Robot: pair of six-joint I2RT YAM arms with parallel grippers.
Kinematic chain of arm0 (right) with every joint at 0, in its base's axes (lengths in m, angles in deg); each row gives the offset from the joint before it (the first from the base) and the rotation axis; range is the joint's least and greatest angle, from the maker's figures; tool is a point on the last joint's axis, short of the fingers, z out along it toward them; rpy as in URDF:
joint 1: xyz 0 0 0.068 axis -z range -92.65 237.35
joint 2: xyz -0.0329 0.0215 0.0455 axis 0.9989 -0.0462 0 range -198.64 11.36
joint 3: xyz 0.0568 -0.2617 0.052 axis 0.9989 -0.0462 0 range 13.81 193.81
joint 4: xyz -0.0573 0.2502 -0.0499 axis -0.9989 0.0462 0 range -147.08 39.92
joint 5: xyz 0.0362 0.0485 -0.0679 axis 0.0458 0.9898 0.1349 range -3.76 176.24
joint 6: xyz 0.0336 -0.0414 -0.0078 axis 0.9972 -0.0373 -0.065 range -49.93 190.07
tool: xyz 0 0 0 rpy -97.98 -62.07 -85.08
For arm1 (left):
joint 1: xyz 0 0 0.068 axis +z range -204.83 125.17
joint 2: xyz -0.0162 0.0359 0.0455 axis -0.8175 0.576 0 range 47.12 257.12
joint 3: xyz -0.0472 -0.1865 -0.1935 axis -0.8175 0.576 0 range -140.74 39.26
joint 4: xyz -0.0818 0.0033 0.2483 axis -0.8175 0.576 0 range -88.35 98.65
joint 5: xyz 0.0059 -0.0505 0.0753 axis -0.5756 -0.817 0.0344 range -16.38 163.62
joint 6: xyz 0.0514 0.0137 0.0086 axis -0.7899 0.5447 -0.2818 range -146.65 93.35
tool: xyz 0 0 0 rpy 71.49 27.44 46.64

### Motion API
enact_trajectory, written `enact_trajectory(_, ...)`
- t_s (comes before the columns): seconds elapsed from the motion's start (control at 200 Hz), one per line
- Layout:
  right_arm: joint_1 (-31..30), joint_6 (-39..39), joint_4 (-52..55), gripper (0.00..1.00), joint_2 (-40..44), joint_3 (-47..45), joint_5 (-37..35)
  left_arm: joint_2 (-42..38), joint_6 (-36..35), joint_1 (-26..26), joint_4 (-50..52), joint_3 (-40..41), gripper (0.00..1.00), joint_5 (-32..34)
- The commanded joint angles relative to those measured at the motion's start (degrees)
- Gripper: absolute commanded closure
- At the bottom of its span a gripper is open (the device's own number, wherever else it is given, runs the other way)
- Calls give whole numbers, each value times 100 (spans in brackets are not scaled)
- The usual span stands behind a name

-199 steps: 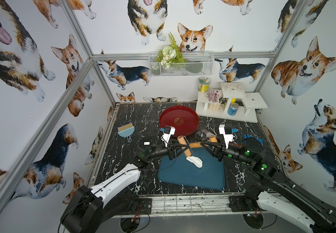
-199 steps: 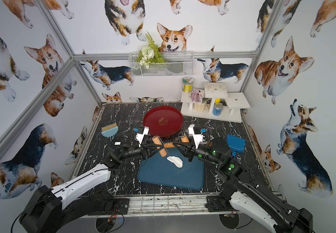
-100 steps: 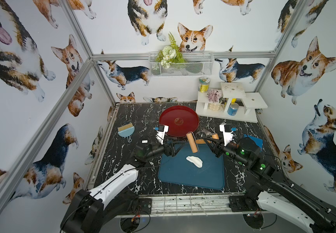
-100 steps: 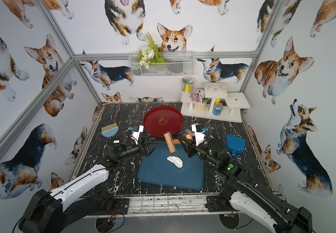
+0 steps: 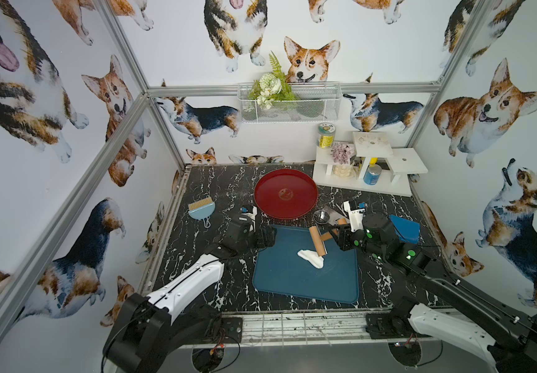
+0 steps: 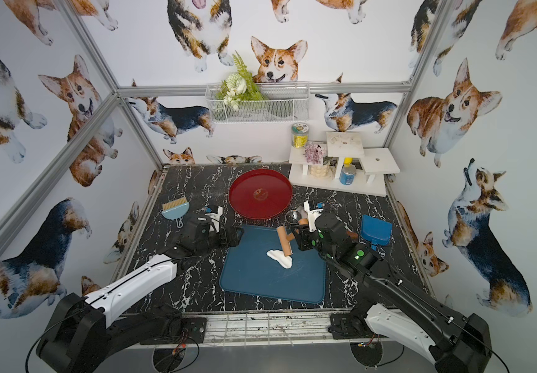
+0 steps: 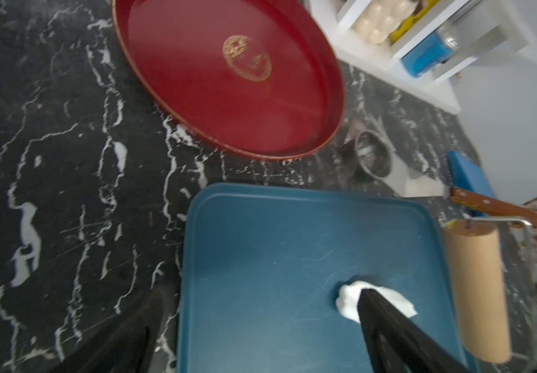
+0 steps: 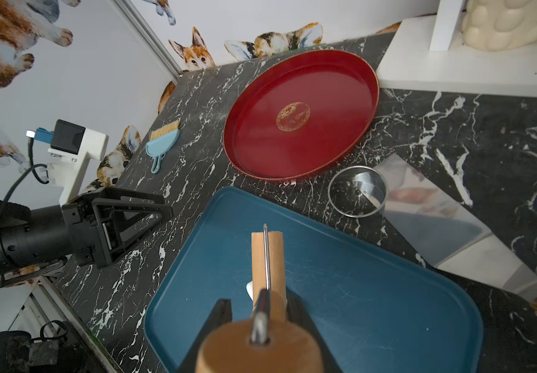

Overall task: Roll out the dumpling wrappers from the dough
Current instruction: Flatten out the dough on the work surface.

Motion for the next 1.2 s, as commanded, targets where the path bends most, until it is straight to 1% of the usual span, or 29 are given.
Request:
enact_trajectory(0.0, -151, 348, -22, 100, -54, -136, 16, 197, -196, -16, 406, -51, 1, 533)
enact_trajectory(0.18, -428, 698, -352, 100, -412, -385, -158, 720, -292, -43, 323, -76, 3, 598)
enact_trajectory(0.24, -500, 800, -345, 100, -575, -363, -337, 899, -316, -45, 259, -81, 4, 601)
enact_trajectory(0.36, -519, 920, -290, 100, -748, -334, -666, 1174, -337, -67, 128, -84, 9, 542)
enact_trajectory(0.556, -519, 901, -249, 100, -812, -386, -1064, 1487, -346, -115, -4, -83, 17, 452)
enact_trajectory(0.656, -631, 833, -252, 100, -897, -380, -1118, 1626, -341, -146, -69, -82, 23, 405)
enact_trajectory(0.736, -842, 816, -291, 100, -966, -388, -1331, 1716, -326, -176, -123, -82, 29, 379)
enact_trajectory(0.801, -914, 847, -284, 100, -1063, -388, -1347, 1770, -315, -191, -156, -82, 33, 344)
enact_trajectory(0.836, -931, 869, -258, 100, -1119, -379, -1328, 1789, -307, -195, -164, -81, 37, 333)
enact_trajectory(0.986, -952, 942, -211, 100, -1237, -341, -1315, 1785, -289, -204, -197, -60, 49, 347)
enact_trajectory(1.051, -951, 981, -34, 100, -1427, -264, -1463, 1790, -303, -204, -174, -66, 55, 358)
enact_trajectory(1.126, -935, 933, 174, 100, -1346, -197, -1737, 1790, -310, -204, -156, -73, 60, 384)
enact_trajectory(1.196, -800, 847, 332, 100, -1316, -147, -1790, 1781, -311, -201, -174, -39, 64, 416)
